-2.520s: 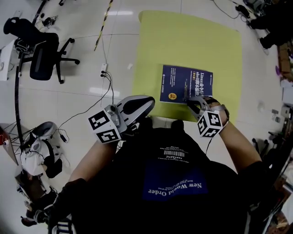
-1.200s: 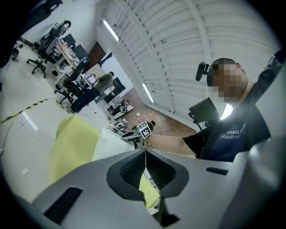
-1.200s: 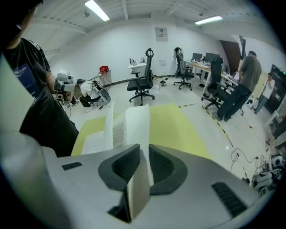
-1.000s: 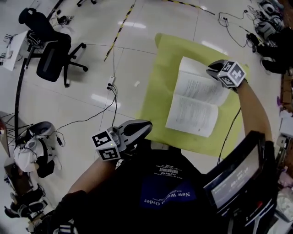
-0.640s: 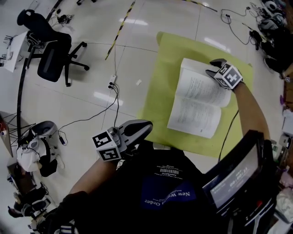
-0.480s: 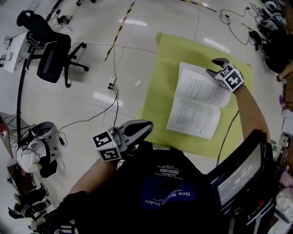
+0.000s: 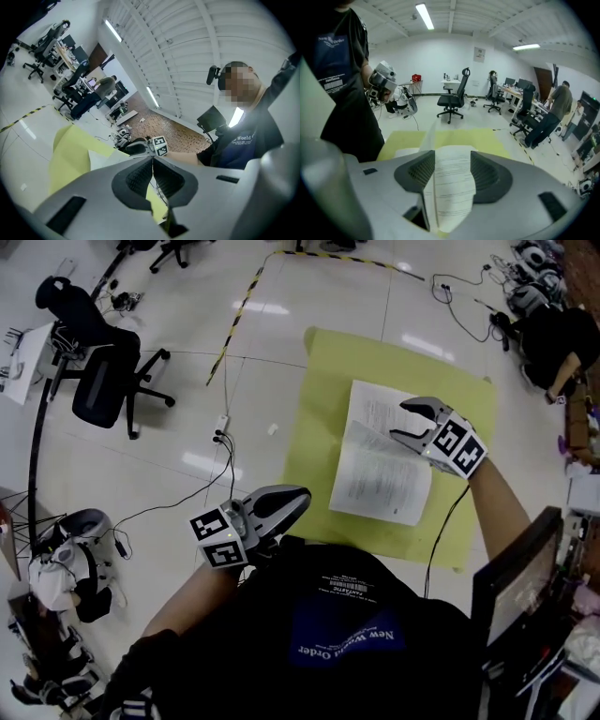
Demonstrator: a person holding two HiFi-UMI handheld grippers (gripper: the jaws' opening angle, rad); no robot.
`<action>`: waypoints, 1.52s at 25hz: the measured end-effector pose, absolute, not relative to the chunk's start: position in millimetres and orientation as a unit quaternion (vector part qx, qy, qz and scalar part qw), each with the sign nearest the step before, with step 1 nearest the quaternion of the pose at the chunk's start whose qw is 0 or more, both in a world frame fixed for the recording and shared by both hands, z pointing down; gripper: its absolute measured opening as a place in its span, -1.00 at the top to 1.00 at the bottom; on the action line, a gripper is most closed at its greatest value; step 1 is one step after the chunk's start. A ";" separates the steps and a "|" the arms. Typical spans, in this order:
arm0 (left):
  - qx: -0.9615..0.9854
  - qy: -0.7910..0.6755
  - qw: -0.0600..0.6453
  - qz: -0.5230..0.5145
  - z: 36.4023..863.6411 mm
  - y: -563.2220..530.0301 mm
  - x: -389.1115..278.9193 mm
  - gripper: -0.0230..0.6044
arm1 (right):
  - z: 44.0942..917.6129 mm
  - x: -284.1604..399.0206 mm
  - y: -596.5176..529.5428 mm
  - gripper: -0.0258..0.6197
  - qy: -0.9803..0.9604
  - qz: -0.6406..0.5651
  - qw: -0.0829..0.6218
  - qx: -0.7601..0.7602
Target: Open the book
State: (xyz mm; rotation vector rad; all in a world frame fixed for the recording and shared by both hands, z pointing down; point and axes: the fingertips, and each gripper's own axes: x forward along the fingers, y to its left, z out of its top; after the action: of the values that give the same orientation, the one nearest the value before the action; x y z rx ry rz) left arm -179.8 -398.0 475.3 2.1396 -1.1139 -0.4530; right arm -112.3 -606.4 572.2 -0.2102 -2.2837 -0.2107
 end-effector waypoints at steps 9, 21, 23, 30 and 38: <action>0.856 -0.399 0.276 -0.176 424.2 -395.1 -161.1 0.89 | 603.6 -40.0 -467.3 0.26 -0.911 0.063 0.401 -0.072; 0.869 -0.425 0.170 -0.189 332.6 -402.1 -175.6 0.89 | 351.5 54.1 -508.0 0.63 -0.976 0.163 -0.022 0.145; 0.869 -0.435 0.148 -0.184 315.6 -405.8 -177.0 0.89 | 328.1 71.3 -506.4 0.96 -0.972 0.149 -0.051 0.172; 0.865 -0.449 0.126 -0.184 295.5 -404.3 -172.6 0.89 | 319.0 74.5 -492.8 0.97 -0.975 0.123 -0.038 0.182; 0.862 -0.453 0.131 -0.183 298.6 -395.8 -169.6 0.89 | 319.5 62.6 -486.7 0.97 -0.982 0.100 -0.008 0.163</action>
State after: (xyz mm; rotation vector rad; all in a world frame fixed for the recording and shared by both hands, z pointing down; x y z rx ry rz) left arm -169.6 -395.8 298.6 2.5040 -1.3162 -0.5326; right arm 62.6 -486.7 319.5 0.5143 -3.0986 0.3146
